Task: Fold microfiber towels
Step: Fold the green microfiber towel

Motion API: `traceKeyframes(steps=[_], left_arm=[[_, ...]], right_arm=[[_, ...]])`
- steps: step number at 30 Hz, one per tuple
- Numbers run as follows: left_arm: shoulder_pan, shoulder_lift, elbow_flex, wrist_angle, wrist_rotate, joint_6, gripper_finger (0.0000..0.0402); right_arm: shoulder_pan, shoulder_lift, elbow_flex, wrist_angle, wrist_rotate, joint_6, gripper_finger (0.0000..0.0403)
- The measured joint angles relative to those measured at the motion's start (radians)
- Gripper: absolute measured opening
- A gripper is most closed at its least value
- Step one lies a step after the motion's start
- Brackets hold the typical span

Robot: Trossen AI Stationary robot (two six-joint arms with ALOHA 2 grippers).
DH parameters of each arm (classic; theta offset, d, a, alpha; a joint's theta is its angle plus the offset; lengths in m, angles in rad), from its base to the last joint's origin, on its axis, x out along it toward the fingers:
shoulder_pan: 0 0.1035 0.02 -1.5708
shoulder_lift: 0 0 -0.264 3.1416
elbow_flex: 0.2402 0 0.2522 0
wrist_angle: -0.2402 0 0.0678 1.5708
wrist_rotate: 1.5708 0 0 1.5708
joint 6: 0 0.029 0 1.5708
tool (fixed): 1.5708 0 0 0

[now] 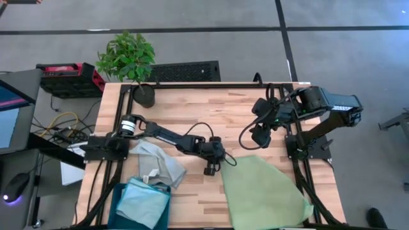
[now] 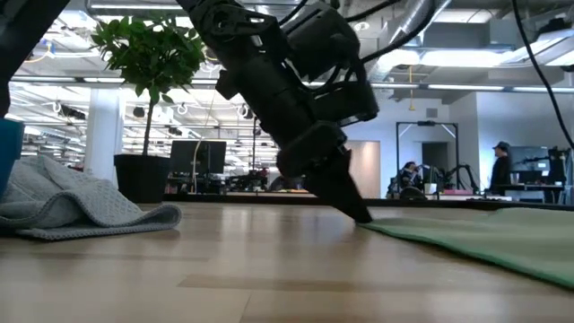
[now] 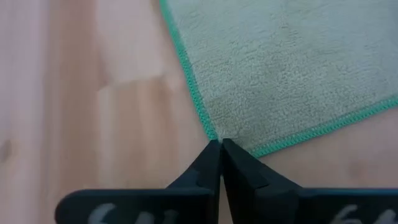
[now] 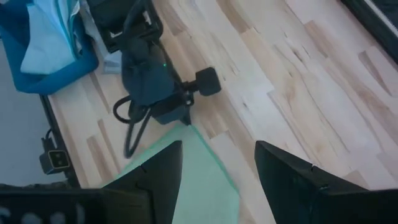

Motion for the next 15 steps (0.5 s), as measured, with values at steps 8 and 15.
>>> traceKeyframes(steps=[8, 15], left_arm=[[0.127, -0.131, -0.012, -0.305, -0.083, 0.023, 0.0000], [0.254, -0.269, -0.011, -0.563, -0.178, 0.097, 0.0000]], right_arm=[[0.000, 0.000, 0.000, 0.000, 0.006, -0.009, 0.0225], [-0.002, 0.007, 0.001, 0.001, 0.109, -0.039, 0.0225]])
